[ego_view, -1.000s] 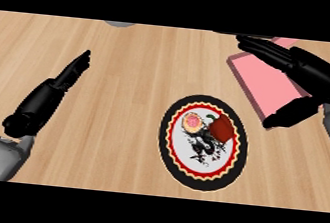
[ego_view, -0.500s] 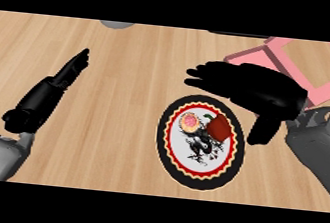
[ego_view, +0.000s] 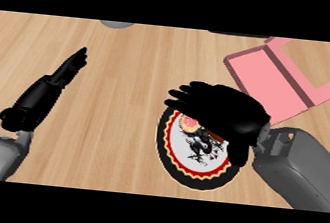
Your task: Pick the cupcake from the plate and place it in the cardboard box
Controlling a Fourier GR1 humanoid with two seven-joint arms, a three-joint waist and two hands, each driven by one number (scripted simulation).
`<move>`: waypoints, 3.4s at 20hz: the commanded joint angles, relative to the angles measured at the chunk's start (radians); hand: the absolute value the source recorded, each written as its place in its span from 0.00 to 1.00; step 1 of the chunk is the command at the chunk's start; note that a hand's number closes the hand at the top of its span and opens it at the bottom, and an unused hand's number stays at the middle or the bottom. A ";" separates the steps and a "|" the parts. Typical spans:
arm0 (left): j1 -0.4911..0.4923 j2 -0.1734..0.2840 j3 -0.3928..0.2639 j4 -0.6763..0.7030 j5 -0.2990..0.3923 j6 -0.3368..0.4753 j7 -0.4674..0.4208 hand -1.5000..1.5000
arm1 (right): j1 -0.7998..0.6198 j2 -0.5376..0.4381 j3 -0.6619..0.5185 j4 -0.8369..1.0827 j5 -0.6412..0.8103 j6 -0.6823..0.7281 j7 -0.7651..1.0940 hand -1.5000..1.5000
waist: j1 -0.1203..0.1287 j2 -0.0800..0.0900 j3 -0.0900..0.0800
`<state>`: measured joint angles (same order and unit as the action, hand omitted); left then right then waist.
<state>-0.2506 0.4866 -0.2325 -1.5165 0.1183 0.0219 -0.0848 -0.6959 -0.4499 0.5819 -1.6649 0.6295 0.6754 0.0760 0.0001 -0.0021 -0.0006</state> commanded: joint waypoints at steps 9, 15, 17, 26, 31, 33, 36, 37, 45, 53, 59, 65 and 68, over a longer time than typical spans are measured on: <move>0.010 -0.028 0.083 -0.013 -0.043 -0.090 0.018 0.50 | 0.136 0.076 0.036 -0.036 0.236 -0.016 0.033 0.00 | 0.000 0.001 0.001; 0.070 -0.073 0.114 0.031 -0.089 -0.117 -0.078 0.50 | 0.118 0.191 0.013 0.018 0.311 0.013 0.049 0.00 | 0.003 0.002 0.000; 0.038 -0.103 0.091 -0.007 -0.118 -0.103 0.001 0.50 | 0.125 0.206 0.039 0.096 0.377 -0.047 0.021 0.00 | 0.004 0.002 0.001; 0.035 -0.144 0.135 -0.055 -0.136 -0.136 0.062 0.50 | 0.145 0.298 0.036 0.175 0.501 -0.074 -0.002 0.00 | 0.003 0.002 0.001; -0.002 -0.157 0.172 -0.016 -0.147 -0.166 0.045 0.50 | 0.117 0.277 -0.024 0.317 0.527 -0.125 -0.147 0.00 | 0.004 0.002 0.001; 0.023 -0.194 0.144 0.011 -0.210 -0.136 0.000 0.50 | 0.149 0.265 -0.039 0.271 0.534 -0.106 -0.166 0.00 | 0.001 0.002 0.001; 0.040 -0.147 0.199 -0.047 -0.155 -0.211 0.031 0.50 | 0.138 0.313 -0.054 0.386 0.576 -0.172 -0.172 0.00 | 0.005 0.003 0.001; 0.025 -0.179 0.179 -0.024 -0.204 -0.182 0.024 0.50 | 0.167 0.278 -0.054 0.287 0.593 -0.119 -0.173 0.00 | 0.001 0.002 0.001; 0.095 -0.199 0.207 -0.094 -0.209 -0.205 0.022 0.50 | 0.128 0.342 -0.107 0.468 0.677 -0.216 -0.203 0.00 | 0.005 0.002 0.001; 0.030 -0.240 0.194 0.041 -0.259 -0.202 -0.038 0.50 | 0.087 0.393 -0.068 0.607 0.728 -0.328 -0.323 1.00 | 0.005 0.005 0.001; -0.006 -0.213 0.247 -0.029 -0.199 -0.255 0.065 0.50 | 0.032 0.391 -0.150 0.682 0.733 -0.511 -0.417 1.00 | 0.007 0.003 0.001; -0.027 -0.218 0.250 0.017 -0.233 -0.247 0.027 0.50 | -0.008 0.446 -0.226 0.752 0.722 -0.605 -0.365 1.00 | 0.012 0.006 0.001; -0.019 -0.221 0.231 0.007 -0.225 -0.264 0.005 0.50 | -0.054 0.448 -0.337 0.746 0.578 -0.552 -0.085 1.00 | 0.050 0.017 0.001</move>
<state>-0.2502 0.2626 0.0009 -1.5199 -0.1138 -0.2258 -0.0713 -0.6792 -0.0288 0.3519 -0.9590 1.3017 0.1078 -0.2092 0.0241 0.0059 0.0005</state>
